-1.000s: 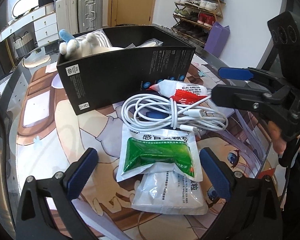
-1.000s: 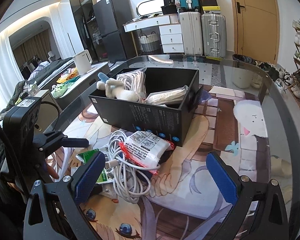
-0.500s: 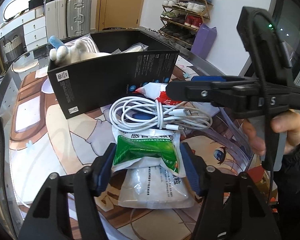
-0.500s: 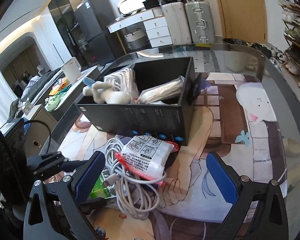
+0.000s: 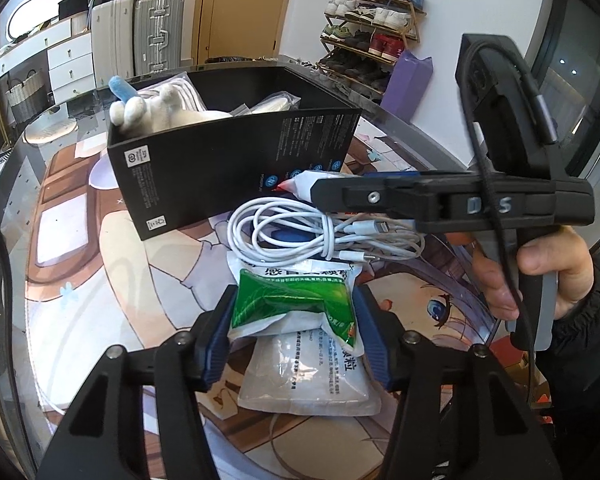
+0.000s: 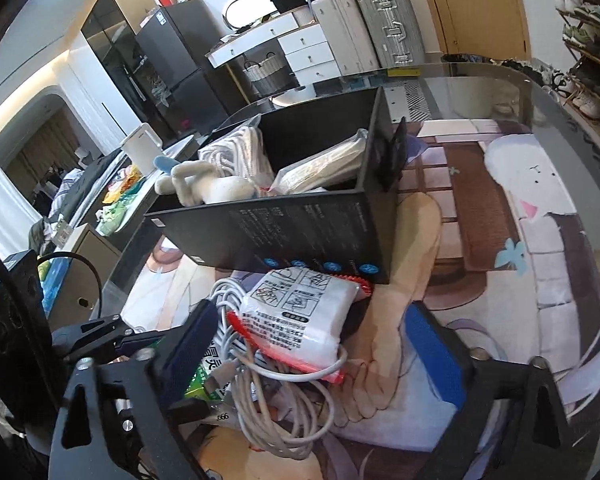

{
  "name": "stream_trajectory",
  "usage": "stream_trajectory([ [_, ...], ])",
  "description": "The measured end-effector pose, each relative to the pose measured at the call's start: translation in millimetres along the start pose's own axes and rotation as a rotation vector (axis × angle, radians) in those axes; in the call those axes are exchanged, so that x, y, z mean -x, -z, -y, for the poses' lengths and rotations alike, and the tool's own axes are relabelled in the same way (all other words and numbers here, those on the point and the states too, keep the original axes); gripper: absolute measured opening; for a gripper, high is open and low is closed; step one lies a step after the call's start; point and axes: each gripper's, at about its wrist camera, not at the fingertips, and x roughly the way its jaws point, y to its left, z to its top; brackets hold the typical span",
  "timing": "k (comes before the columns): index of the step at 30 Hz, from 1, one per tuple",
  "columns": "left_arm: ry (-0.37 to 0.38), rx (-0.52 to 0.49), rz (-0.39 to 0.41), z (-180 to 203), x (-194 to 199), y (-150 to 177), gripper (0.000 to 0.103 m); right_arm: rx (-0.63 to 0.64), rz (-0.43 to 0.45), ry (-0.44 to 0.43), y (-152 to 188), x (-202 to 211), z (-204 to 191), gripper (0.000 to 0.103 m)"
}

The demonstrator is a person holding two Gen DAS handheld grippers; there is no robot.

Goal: Organize soft objects
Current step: 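Grasp the green-labelled packet with the left gripper while the right gripper grasps the red-trimmed white bag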

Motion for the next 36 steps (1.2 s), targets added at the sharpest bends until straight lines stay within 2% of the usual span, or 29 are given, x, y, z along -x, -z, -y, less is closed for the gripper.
stream_trajectory([
  [2,0.001,-0.001,0.003,-0.6,1.8,-0.4,0.055,-0.001,0.006,-0.012,0.6,2.0,0.1,0.083],
  [13,-0.001,0.000,0.020,-6.7,8.9,-2.9,0.055,0.019,0.011,-0.064,2.0,15.0,0.8,0.049],
  [21,-0.007,0.006,0.046,-12.5,17.7,-5.0,0.055,0.023,0.067,-0.093,2.1,35.0,8.2,0.048],
  [28,-0.004,0.010,0.063,-17.3,26.1,-4.6,0.044,0.029,0.096,-0.103,0.8,45.7,8.5,0.048],
  [36,-0.023,-0.001,0.044,-13.4,19.0,-4.6,0.045,0.048,0.118,-0.106,0.3,56.5,5.1,0.048],
])
